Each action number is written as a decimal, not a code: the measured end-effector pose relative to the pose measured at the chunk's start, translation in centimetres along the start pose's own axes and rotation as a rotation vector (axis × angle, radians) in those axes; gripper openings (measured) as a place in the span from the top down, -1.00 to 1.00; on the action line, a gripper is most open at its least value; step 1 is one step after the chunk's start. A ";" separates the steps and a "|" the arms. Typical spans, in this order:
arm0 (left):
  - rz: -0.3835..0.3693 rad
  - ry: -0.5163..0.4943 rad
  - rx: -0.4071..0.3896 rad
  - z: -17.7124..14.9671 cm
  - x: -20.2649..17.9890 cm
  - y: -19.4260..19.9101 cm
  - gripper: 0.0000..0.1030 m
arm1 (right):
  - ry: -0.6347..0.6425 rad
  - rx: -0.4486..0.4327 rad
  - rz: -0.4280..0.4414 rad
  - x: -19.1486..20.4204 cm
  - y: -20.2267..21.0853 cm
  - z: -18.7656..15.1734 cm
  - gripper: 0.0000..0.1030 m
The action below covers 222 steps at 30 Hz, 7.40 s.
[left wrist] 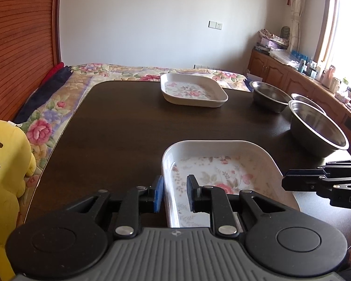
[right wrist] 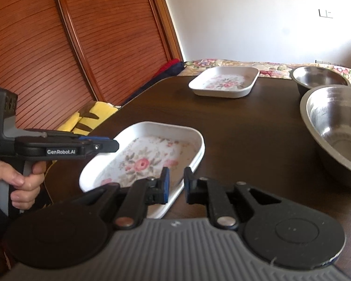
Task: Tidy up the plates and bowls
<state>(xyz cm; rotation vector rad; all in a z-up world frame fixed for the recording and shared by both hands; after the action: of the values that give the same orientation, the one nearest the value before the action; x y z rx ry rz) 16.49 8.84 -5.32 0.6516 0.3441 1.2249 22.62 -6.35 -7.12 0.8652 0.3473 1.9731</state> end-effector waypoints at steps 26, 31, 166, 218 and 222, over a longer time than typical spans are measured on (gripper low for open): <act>0.024 -0.043 -0.039 2.0 -0.2 0.0 0.20 | 0.036 -0.076 -0.029 -0.4 0.3 2.5 0.70; 0.032 -0.051 -0.051 2.9 -0.1 -0.2 0.10 | 0.046 -0.103 -0.034 -0.4 0.4 4.0 0.70; -0.087 0.027 0.036 11.8 7.5 -12.1 0.68 | -0.125 0.073 -0.139 -4.7 -11.6 14.7 0.73; -0.063 -0.018 -0.029 4.0 0.5 0.1 0.67 | -0.053 0.044 -0.047 -2.0 -1.2 5.8 0.73; -0.064 -0.013 -0.030 3.5 0.4 0.6 0.67 | -0.041 0.052 -0.042 -1.8 -0.8 5.2 0.73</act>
<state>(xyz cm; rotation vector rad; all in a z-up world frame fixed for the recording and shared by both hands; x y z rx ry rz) 18.15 8.38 -2.24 0.6173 0.3330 1.1621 27.37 -7.96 -4.68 0.9224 0.3914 1.9126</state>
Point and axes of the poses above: each gripper's, at about its wrist camera, not at the fingertips, and y roughly against the way its jaws point, x to its left, z to its top, the point moved 5 cm from there along -y, roughly the way its jaws point, and after that the axes turned 15 degrees about -y, right-handed, at the moved point
